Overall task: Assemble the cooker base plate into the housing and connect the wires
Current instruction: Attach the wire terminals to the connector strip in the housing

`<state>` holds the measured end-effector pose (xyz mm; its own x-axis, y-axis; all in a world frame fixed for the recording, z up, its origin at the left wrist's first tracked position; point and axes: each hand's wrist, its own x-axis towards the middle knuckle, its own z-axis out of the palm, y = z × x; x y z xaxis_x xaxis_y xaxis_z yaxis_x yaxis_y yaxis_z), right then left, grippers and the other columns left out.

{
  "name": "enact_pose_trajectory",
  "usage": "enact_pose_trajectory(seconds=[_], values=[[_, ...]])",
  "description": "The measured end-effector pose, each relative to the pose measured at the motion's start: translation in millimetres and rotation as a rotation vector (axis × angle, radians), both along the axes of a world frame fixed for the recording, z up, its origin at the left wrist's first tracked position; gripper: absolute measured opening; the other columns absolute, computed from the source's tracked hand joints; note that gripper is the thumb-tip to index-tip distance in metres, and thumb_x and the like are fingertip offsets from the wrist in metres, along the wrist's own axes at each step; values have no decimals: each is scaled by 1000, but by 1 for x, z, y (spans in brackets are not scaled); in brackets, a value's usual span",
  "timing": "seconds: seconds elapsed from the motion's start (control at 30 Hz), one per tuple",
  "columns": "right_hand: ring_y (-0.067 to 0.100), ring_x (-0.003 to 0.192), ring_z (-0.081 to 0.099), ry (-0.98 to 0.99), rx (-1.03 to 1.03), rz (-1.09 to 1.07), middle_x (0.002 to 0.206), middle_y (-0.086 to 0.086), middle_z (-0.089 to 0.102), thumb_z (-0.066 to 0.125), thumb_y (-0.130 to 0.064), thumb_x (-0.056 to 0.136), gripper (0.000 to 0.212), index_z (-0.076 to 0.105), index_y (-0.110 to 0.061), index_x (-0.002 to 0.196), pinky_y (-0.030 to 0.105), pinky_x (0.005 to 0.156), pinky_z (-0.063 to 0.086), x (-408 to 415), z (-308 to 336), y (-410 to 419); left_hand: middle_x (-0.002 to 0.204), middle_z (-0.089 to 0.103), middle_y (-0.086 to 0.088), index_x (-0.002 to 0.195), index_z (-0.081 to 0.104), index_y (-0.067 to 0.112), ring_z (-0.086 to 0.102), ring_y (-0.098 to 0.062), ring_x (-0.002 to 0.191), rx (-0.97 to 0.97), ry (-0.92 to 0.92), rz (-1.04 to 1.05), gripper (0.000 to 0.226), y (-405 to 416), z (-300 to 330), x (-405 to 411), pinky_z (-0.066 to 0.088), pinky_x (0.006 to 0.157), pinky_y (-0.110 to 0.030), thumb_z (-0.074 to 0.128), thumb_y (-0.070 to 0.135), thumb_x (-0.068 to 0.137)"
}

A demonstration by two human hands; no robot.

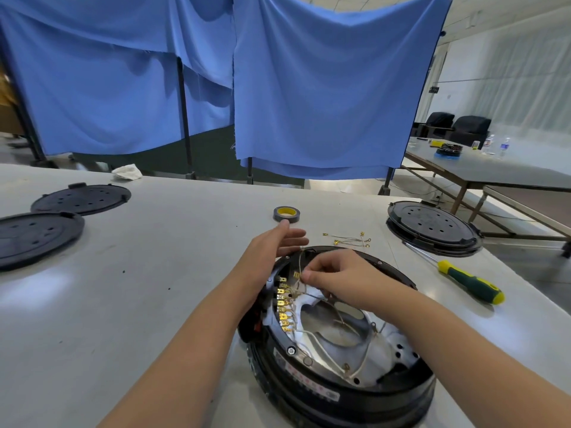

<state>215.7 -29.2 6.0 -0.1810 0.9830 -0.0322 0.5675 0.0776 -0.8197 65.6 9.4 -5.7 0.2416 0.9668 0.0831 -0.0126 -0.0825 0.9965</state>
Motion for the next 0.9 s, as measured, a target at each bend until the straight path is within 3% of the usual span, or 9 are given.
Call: enact_pose_trajectory(seconds=[0.1, 0.3, 0.43, 0.53, 0.77, 0.9], values=[[-4, 49, 50, -39, -125, -7, 48, -19, 58, 68, -27, 87, 13, 70, -21, 74, 14, 51, 40, -3, 0, 3, 112, 72, -2, 110, 67, 16, 63, -8, 106, 4, 29, -10, 49, 0, -1, 2, 40, 89, -18, 23, 37, 105], [6, 50, 44, -37, -217, -1, 52, -9, 52, 68, -26, 86, 21, 68, -23, 66, 19, 49, 36, -9, 0, 6, 110, 72, 2, 115, 67, 15, 59, 8, 94, -17, 51, -23, 57, 1, -3, 3, 35, 72, -4, 17, 40, 105], [6, 48, 42, -6, -238, -13, 50, -10, 50, 67, -25, 87, 21, 66, -22, 66, 19, 48, 34, -10, 0, 8, 112, 72, 0, 111, 68, 15, 60, 2, 101, -20, 36, -24, 58, 4, -6, 3, 35, 79, -9, 16, 40, 105], [6, 49, 42, 7, -245, -22, 52, -9, 50, 67, -25, 87, 14, 68, -18, 75, 19, 47, 33, -10, -1, 8, 113, 72, -1, 112, 68, 14, 60, 3, 99, -20, 30, -29, 59, 5, -7, 3, 36, 78, -9, 16, 40, 105], [8, 55, 45, -26, -187, -38, 56, -8, 52, 69, -34, 85, 21, 69, -22, 68, 22, 54, 37, -8, -4, 9, 112, 71, 6, 112, 69, 18, 61, 11, 92, -15, 57, -49, 60, 7, -10, 3, 38, 68, -3, 15, 44, 104], [11, 57, 45, -18, -174, -44, 64, -1, 52, 70, -37, 84, 20, 71, -20, 73, 25, 59, 37, -9, -4, 10, 116, 69, 8, 115, 68, 20, 57, 10, 99, -13, 70, -74, 62, 8, -12, 1, 35, 74, -7, 12, 47, 104]])
